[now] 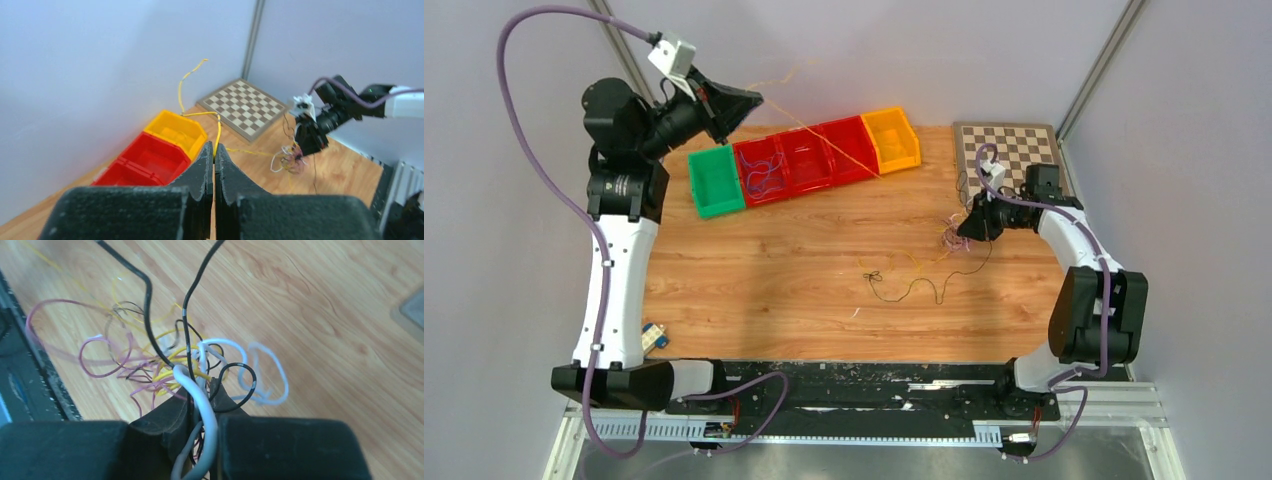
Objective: Untangle the cables
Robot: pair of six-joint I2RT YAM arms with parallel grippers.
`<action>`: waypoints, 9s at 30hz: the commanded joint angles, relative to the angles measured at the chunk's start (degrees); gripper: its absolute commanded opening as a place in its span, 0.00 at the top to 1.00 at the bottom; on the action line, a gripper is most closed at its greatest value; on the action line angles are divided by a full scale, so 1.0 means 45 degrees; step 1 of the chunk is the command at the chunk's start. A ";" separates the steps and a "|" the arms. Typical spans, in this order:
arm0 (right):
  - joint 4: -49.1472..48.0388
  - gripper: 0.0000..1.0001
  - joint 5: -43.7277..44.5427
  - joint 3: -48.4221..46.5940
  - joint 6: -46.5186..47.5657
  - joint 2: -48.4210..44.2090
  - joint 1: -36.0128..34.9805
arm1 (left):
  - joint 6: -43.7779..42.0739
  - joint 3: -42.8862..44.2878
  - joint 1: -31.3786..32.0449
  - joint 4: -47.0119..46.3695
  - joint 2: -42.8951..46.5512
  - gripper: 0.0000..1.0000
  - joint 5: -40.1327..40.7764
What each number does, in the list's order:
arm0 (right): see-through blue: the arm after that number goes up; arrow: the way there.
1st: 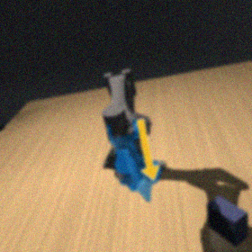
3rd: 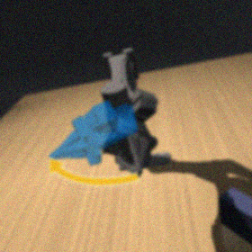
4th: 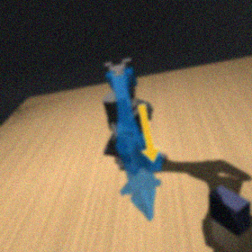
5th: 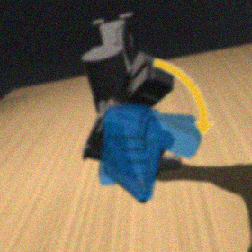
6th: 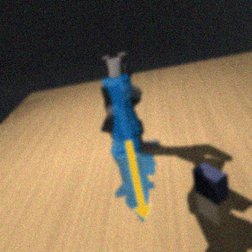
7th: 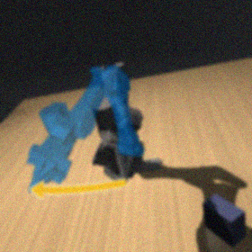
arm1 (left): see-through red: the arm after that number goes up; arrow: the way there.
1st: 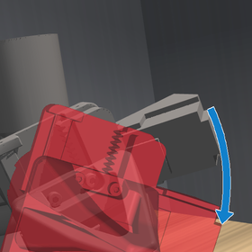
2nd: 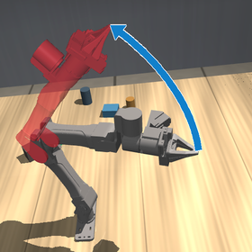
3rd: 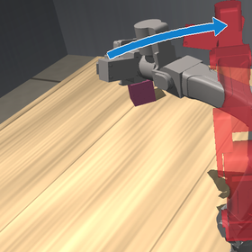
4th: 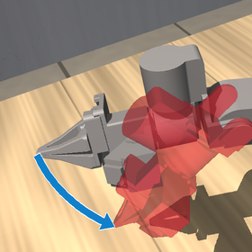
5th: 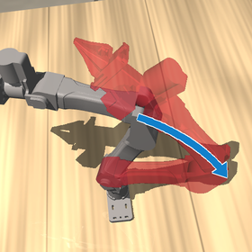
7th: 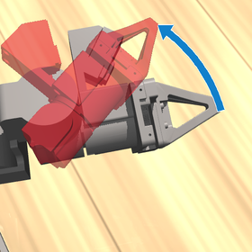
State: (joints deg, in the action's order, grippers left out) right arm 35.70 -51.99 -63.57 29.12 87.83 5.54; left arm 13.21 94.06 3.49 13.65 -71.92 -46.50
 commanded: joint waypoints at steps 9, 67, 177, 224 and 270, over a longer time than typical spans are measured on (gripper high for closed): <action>0.0570 0.88 0.2447 0.0879 0.2393 0.0958 0.1254 | 0.2379 0.4327 -0.1801 -0.2317 -0.1991 1.00 0.0836; -0.0113 0.25 0.1282 -0.6617 -0.2009 0.1372 -0.2252 | 0.1998 0.9407 0.3423 -1.0294 -1.3837 1.00 0.1924; -1.0982 0.91 0.8968 -1.3816 -0.2099 1.3187 -0.4371 | 0.2960 -0.1012 -0.1314 -0.4467 -0.6304 0.00 -0.0024; 0.1571 0.26 0.3911 -0.0533 -0.0699 0.1354 -0.3056 | -0.2618 -0.3420 0.4838 0.3098 -0.8358 0.28 -0.1290; -0.1282 0.91 1.0311 0.3131 0.2910 0.3314 -0.2248 | -0.0253 0.2710 -0.1546 0.2155 -0.3179 1.00 0.0510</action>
State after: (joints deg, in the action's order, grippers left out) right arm 27.51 -18.31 -54.70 34.61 97.34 -8.88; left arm 11.88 97.97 0.51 25.15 -86.56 -42.83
